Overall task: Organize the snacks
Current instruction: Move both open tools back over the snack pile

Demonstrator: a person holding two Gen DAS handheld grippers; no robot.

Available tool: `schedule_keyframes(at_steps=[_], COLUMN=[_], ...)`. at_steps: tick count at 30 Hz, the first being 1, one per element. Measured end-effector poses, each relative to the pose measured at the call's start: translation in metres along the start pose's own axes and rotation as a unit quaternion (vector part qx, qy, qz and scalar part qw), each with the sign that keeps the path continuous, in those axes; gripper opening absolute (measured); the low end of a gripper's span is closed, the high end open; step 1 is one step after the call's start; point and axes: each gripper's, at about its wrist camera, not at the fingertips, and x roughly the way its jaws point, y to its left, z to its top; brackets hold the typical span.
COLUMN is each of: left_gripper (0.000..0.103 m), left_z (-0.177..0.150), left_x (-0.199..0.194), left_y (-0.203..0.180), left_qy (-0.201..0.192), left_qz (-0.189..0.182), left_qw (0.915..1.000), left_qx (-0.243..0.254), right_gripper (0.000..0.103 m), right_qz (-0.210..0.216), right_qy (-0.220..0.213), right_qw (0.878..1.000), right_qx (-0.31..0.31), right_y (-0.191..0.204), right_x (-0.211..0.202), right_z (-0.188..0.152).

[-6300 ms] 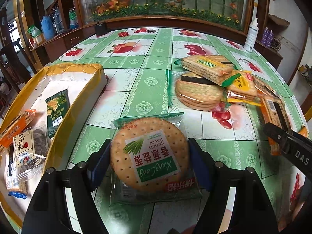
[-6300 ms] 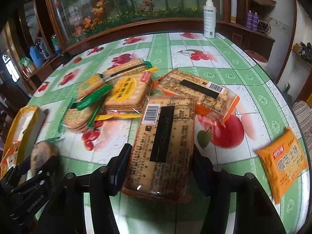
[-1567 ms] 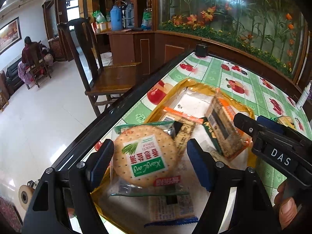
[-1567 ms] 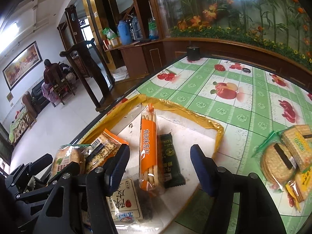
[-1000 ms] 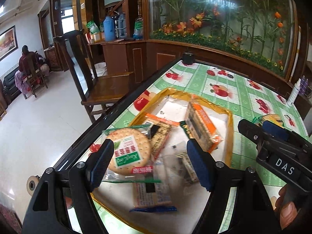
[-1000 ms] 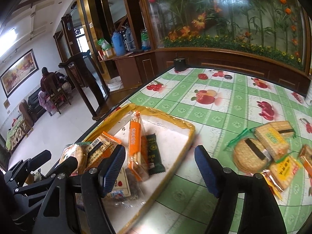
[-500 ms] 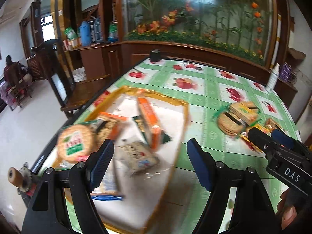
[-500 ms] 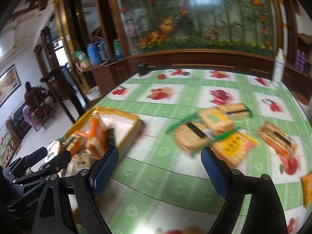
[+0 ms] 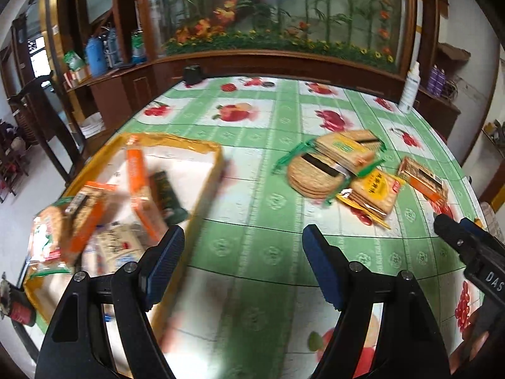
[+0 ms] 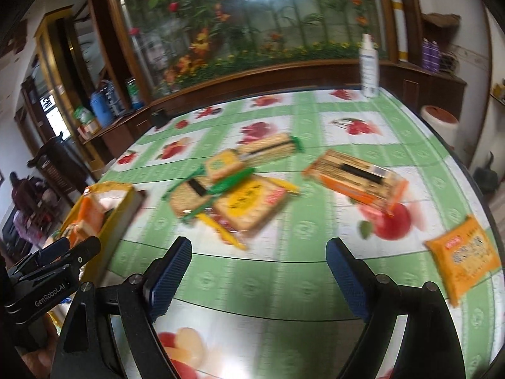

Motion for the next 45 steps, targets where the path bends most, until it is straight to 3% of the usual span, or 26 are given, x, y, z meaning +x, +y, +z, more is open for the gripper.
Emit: schedule_keyframes(at_steps=[14, 26, 32, 36, 45], left_gripper=[0.077, 0.077, 0.077, 0.077, 0.077], left_z=[0.006, 0.024, 0.048, 0.063, 0.09], left_x=[0.022, 0.043, 0.064, 0.081, 0.111], left_y=[-0.021, -0.016, -0.028, -0.051, -0.091], left_qy=[0.029, 0.042, 0.07, 0.099, 0.114], left_qz=[-0.03, -0.039, -0.068, -0.055, 0.001], left_qw=[0.9991, 0.9976, 0.9922, 0.9891, 0.9895], left_qx=[-0.007, -0.039, -0.078, -0.094, -0.089], right_gripper=[0.089, 0.089, 0.089, 0.091, 0.092], right_qz=[-0.041, -0.046, -0.054, -0.058, -0.067], right_qy=[0.002, 0.015, 0.018, 0.018, 0.05], right_qw=[0.998, 0.998, 0.998, 0.998, 0.996], right_qx=[0.056, 0.035, 0.024, 0.027, -0.012], right_y=[-0.072, -0.07, -0.074, -0.082, -0.087], right_x=[0.002, 0.03, 0.046, 0.055, 0.087], right_z=[0.007, 0.028, 0.042, 0.051, 0.067])
